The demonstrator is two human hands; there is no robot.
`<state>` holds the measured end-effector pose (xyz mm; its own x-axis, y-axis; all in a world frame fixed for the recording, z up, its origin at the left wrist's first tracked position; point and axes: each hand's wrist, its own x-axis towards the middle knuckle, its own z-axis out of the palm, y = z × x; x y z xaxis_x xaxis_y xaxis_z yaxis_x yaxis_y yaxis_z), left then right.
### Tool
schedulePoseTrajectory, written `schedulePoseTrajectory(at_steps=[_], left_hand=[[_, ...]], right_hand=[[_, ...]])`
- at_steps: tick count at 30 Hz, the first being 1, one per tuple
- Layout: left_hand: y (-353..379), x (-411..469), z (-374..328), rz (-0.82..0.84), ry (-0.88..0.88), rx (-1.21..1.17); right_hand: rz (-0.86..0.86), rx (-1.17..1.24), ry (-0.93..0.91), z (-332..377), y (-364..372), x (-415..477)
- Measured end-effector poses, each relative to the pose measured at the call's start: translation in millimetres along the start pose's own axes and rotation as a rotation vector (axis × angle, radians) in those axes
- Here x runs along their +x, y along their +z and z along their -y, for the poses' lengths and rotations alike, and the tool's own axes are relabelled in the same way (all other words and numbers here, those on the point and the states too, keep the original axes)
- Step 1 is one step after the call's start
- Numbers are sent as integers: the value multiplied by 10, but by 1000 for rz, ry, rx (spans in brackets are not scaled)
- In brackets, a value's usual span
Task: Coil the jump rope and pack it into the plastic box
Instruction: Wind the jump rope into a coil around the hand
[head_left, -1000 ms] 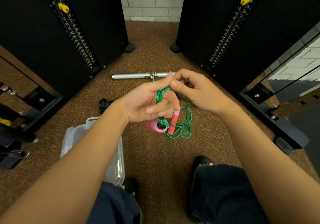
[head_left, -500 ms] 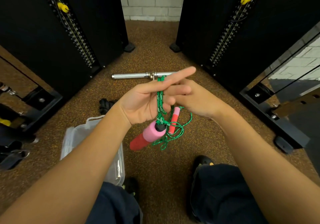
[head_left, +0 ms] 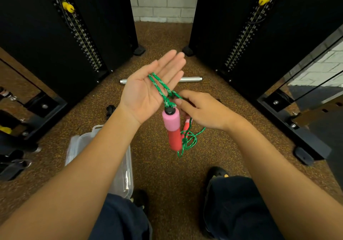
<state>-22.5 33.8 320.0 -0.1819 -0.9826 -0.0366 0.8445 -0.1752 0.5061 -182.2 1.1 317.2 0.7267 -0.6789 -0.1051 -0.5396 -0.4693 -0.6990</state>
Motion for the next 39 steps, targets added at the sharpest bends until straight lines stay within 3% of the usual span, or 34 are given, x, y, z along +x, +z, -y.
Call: schedulePoseTrajectory(at_steps=[5,9,14,16,22,28,34,39], left_hand=[[-56,25,-54,-232,111,189],[-54,31,-48,-339,103,437],[-93,37,126,-225,-167,1075],[-68,18,193,-163,-303,1199],[101,-50,155,70,-523,981],[94,-84,105,256,-584,653],[73,-70,76,437,-460,205],[11,-20,2,282,-254,10]], right_hand=[[-4,-124,-45,19,26,-13],[-38,-181,-155,63,-32,-36],[-161,-216,-251,81,-103,-20],[-190,-217,-248,58,-131,-21],[-250,-56,-202,-1,-243,-44],[-194,151,-176,5,-207,-53],[-126,140,-47,-65,-111,-46],[7,-128,10,-66,-43,-36]])
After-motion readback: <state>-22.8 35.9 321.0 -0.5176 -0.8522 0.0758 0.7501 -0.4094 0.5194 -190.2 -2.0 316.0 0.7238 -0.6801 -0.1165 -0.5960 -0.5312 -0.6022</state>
